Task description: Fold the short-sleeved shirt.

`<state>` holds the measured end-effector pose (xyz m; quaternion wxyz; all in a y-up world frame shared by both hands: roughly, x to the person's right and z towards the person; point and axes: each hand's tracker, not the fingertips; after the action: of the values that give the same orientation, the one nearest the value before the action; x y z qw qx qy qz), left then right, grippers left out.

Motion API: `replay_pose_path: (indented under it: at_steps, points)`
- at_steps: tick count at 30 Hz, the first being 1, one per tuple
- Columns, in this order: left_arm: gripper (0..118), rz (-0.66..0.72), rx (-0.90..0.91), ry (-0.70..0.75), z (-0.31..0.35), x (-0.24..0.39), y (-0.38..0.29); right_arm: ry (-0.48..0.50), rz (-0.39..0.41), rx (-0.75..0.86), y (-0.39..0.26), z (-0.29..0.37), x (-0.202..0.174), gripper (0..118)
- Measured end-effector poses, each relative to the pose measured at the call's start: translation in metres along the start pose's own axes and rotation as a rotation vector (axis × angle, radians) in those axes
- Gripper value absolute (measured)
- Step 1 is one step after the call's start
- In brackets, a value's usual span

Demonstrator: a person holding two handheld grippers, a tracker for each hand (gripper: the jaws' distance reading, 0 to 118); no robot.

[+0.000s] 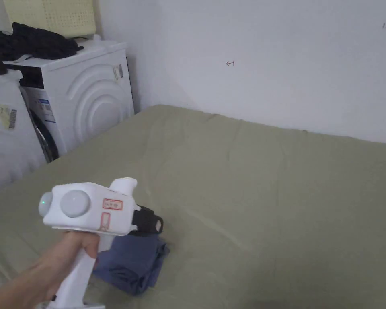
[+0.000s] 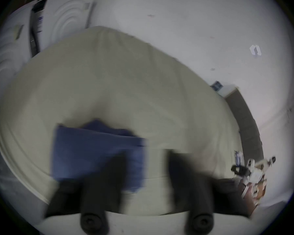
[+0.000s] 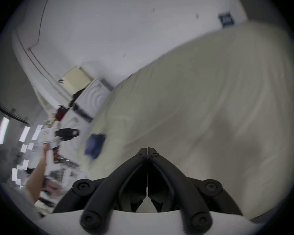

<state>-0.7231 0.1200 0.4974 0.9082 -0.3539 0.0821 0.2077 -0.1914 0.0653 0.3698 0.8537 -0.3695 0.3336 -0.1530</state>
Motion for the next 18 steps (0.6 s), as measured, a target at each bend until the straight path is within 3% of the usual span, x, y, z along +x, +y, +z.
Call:
replay_pose_path:
  at_steps: [2, 3, 5, 6, 7, 9, 12, 15, 18]
  points:
    - [0, -0.047, 0.061, -0.07, -0.005, 0.056, -0.013, -0.118, 0.092, 0.081, 0.015, 0.014, -0.009, 0]
    - [0, -0.006, 0.019, -0.163, -0.008, 0.086, -0.024, -0.154, 0.12, 0.117, 0.023, 0.022, -0.014, 0]
    - [0, -0.011, 0.139, -0.186, -0.016, 0.14, -0.03, -0.152, 0.172, 0.201, 0.036, 0.04, -0.019, 0]
    - [0, 0.033, 0.171, -0.192, -0.017, 0.156, -0.033, -0.188, 0.201, 0.234, 0.04, 0.048, -0.022, 0]
    - [0, -0.019, 0.26, -0.197, -0.016, 0.175, -0.034, -0.222, 0.24, 0.27, 0.045, 0.057, -0.026, 0]
    - [0, -0.09, 0.351, -0.122, -0.007, 0.226, -0.043, -0.294, 0.298, 0.339, 0.052, 0.071, -0.032, 0]
    - [0, -0.277, 0.479, 0.112, 0.006, 0.275, -0.051, -0.394, 0.365, 0.395, 0.061, 0.092, -0.04, 0]
    - [0, -0.255, 0.496, 0.064, 0.019, 0.293, -0.056, -0.466, 0.419, 0.452, 0.059, 0.108, -0.044, 0]
    - [0, -0.305, 0.552, 0.102, 0.032, 0.3, -0.068, -0.477, 0.384, 0.491, 0.049, 0.122, -0.047, 0]
